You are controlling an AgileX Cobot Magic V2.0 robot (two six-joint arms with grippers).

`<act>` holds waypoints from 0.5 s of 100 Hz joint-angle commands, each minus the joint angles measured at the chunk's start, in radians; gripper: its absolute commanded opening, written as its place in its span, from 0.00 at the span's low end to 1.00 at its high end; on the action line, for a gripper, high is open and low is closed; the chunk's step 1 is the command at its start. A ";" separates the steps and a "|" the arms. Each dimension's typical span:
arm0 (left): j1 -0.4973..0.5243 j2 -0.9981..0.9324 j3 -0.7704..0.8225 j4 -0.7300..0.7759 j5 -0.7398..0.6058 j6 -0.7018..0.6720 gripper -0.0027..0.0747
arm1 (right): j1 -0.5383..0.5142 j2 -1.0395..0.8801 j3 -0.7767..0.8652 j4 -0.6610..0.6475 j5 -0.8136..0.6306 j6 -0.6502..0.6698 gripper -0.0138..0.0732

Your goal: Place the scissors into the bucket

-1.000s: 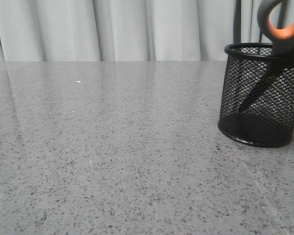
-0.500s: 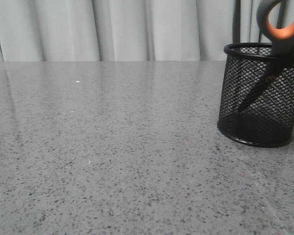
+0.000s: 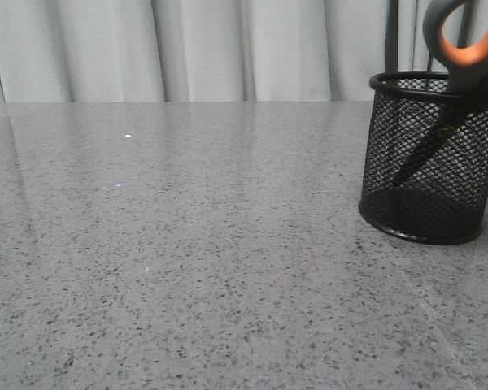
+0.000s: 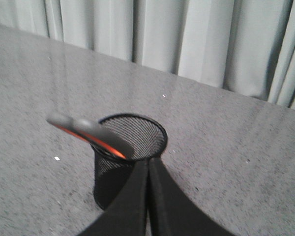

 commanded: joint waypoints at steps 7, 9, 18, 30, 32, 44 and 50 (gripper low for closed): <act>0.002 0.009 0.046 -0.011 -0.073 -0.011 0.01 | -0.106 0.010 0.076 -0.020 -0.180 -0.002 0.10; 0.002 0.009 0.046 -0.011 -0.073 -0.011 0.01 | -0.137 0.010 0.098 -0.007 -0.213 -0.002 0.10; 0.002 0.009 0.046 -0.011 -0.073 -0.011 0.01 | -0.289 0.010 0.218 0.116 -0.395 -0.002 0.10; 0.002 0.009 0.046 -0.011 -0.073 -0.011 0.01 | -0.461 0.010 0.385 0.155 -0.637 -0.002 0.10; 0.002 0.009 0.046 -0.011 -0.073 -0.011 0.01 | -0.482 0.010 0.410 0.155 -0.665 -0.002 0.10; 0.002 0.009 0.046 -0.011 -0.073 -0.011 0.01 | -0.539 -0.026 0.493 0.151 -0.647 -0.002 0.10; 0.002 0.009 0.046 -0.011 -0.073 -0.011 0.01 | -0.539 -0.057 0.493 0.150 -0.566 -0.006 0.10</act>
